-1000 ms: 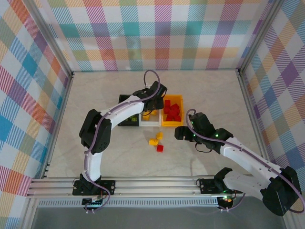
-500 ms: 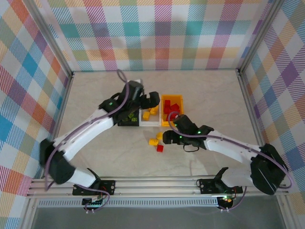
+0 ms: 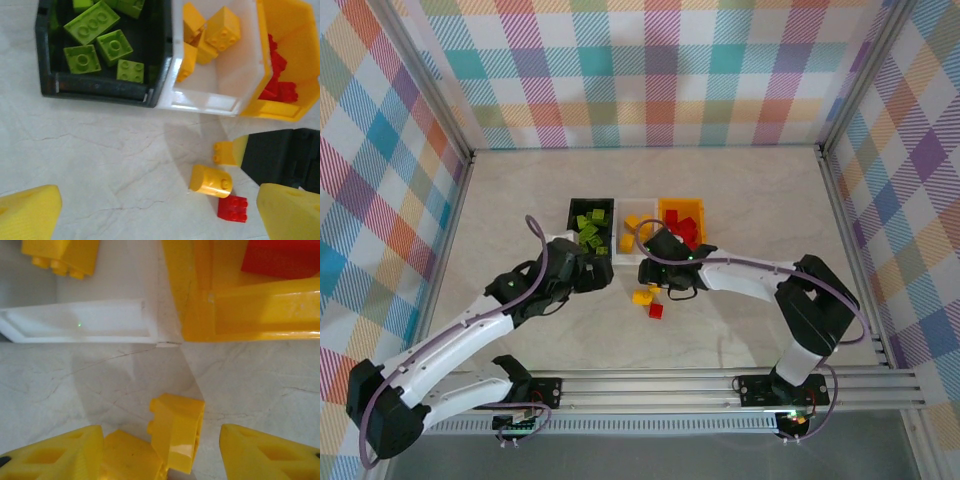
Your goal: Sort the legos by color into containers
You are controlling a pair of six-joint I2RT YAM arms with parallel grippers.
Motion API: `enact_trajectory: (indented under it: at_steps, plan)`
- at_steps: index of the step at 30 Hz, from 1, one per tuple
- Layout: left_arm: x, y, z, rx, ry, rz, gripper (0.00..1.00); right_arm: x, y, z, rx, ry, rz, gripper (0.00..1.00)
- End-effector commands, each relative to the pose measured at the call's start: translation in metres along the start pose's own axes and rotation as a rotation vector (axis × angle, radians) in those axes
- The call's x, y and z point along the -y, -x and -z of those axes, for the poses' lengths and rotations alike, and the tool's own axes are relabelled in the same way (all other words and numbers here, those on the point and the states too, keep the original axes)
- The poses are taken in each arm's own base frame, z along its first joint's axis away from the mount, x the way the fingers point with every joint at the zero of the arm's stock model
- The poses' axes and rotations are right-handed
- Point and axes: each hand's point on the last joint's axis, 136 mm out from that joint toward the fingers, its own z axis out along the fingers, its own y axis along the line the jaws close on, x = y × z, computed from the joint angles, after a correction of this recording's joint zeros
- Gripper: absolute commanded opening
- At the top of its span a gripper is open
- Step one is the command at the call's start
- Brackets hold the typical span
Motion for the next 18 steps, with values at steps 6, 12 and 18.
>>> enact_trajectory:
  at_steps: [6,12,18]
  plan:
    - [-0.028,-0.017,0.007,0.008,0.063,0.026,1.0,0.017,-0.013,-0.018,-0.049,-0.124,0.0,0.54]
    - [-0.031,-0.017,0.008,0.008,0.075,0.012,1.0,0.023,-0.018,-0.021,-0.058,-0.141,0.012,0.4]
    - [-0.036,-0.02,0.008,0.0,0.096,0.006,1.0,0.028,-0.011,-0.001,-0.011,-0.135,0.041,0.29]
